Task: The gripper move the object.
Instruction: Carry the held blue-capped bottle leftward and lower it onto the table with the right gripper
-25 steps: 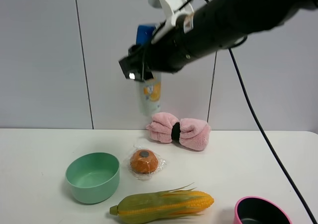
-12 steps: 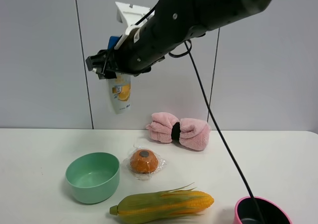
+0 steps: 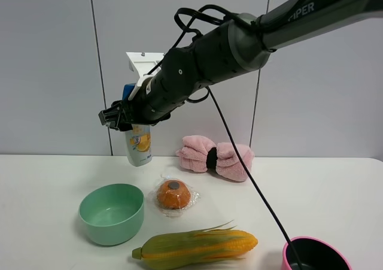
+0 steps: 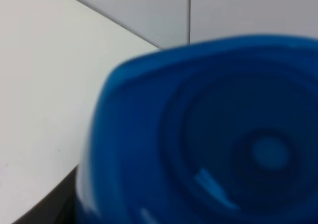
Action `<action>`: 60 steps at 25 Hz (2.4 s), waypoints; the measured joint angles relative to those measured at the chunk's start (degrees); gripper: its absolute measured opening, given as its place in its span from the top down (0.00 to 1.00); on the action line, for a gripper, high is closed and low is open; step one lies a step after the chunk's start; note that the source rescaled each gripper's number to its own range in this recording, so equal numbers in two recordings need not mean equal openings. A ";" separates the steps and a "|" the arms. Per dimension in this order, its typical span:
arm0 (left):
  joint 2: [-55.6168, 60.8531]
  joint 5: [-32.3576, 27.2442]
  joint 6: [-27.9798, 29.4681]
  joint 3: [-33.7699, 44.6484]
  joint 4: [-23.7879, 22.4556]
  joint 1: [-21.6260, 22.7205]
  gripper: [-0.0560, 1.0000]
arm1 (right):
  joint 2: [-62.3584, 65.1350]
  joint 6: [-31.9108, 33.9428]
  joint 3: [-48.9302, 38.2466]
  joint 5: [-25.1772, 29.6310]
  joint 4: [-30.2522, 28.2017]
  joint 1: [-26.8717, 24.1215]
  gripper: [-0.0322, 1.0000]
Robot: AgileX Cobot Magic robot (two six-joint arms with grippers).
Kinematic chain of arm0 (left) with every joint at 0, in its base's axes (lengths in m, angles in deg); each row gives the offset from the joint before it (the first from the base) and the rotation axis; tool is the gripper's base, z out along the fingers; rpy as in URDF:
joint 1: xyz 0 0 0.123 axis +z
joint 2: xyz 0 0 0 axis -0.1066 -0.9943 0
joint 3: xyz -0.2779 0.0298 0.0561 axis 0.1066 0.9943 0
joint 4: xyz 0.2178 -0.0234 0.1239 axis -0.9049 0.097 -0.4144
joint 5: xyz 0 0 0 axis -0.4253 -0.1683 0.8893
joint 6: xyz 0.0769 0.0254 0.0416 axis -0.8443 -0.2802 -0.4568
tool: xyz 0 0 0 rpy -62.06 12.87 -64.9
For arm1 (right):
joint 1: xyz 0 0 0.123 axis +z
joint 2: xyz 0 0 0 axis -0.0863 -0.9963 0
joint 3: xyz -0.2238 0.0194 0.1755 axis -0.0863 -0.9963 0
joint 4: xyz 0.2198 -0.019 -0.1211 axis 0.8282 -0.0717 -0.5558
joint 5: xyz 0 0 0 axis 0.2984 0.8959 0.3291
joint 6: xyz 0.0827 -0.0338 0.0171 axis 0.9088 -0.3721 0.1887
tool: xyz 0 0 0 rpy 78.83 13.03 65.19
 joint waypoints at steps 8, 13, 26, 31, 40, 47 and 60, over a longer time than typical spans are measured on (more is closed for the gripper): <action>0.00 0.00 0.00 0.00 0.00 0.00 0.00 | -0.90 1.96 0.11 -2.30 -0.26 -3.39 0.96; 0.00 0.00 0.00 0.00 0.00 0.00 0.00 | -3.04 1.76 0.16 -8.93 -3.34 -4.14 0.96; 0.00 0.00 0.00 0.00 0.00 0.00 0.00 | -7.03 -2.20 0.17 -9.04 -4.18 -6.46 0.96; 0.00 0.00 0.00 0.00 0.00 0.00 0.00 | -7.03 -2.14 0.17 -12.53 -3.01 -7.94 0.96; 0.00 0.00 0.00 0.00 0.00 0.00 0.00 | -10.53 -2.14 0.17 -18.53 -1.96 -8.24 0.96; 0.00 0.00 0.00 0.00 0.00 0.00 0.00 | -11.95 -2.14 0.17 -19.05 2.94 -8.24 0.97; 0.00 0.00 0.00 0.00 0.00 0.00 0.00 | -11.95 -2.14 0.17 -18.10 3.08 -8.24 0.97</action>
